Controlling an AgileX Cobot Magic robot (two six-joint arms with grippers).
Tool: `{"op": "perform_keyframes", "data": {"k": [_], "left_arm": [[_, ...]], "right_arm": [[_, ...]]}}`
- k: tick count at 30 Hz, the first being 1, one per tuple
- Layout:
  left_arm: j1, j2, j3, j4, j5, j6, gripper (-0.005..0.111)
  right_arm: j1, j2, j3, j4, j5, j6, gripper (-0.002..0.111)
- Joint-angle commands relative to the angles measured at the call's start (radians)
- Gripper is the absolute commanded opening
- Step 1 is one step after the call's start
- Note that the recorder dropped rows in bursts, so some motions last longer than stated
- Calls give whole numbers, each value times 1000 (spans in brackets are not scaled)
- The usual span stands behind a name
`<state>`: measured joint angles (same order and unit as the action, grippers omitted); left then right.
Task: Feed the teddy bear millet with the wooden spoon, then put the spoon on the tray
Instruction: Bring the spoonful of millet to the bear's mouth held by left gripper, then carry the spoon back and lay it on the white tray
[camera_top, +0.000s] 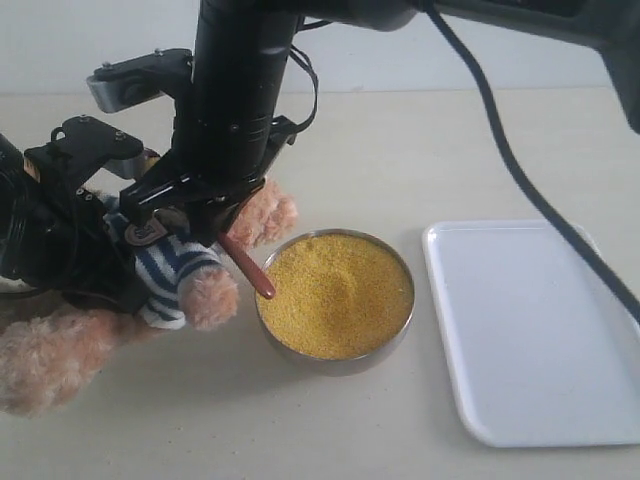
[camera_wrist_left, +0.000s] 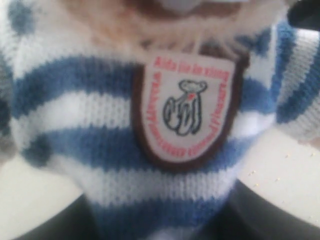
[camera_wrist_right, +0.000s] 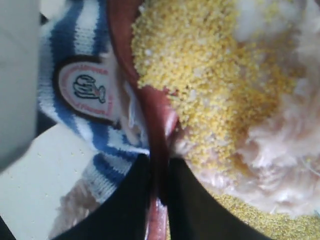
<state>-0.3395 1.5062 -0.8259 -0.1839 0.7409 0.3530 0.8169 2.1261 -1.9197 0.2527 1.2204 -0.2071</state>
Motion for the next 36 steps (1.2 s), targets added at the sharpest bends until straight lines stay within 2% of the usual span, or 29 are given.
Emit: {"op": "perform_keyframes", "data": {"k": [1, 12, 19, 26, 30, 36], "left_arm": [[-9, -11, 0, -11, -19, 6, 4], [-9, -11, 0, 36, -30, 4, 4], [-9, -26, 0, 52, -52, -2, 4], [-9, -29, 0, 107, -60, -54, 4], [-9, -30, 0, 184, -60, -123, 4], [-9, -36, 0, 207, -69, -144, 4]], "right_arm": [[-13, 4, -13, 5, 1, -2, 0], [-122, 4, -13, 263, 1, -29, 0], [-121, 4, -11, 381, 1, -92, 0], [-127, 2, -10, 412, 1, -92, 0], [-167, -9, 55, 565, 1, -137, 0], [-214, -51, 165, 629, 1, -189, 0]]}}
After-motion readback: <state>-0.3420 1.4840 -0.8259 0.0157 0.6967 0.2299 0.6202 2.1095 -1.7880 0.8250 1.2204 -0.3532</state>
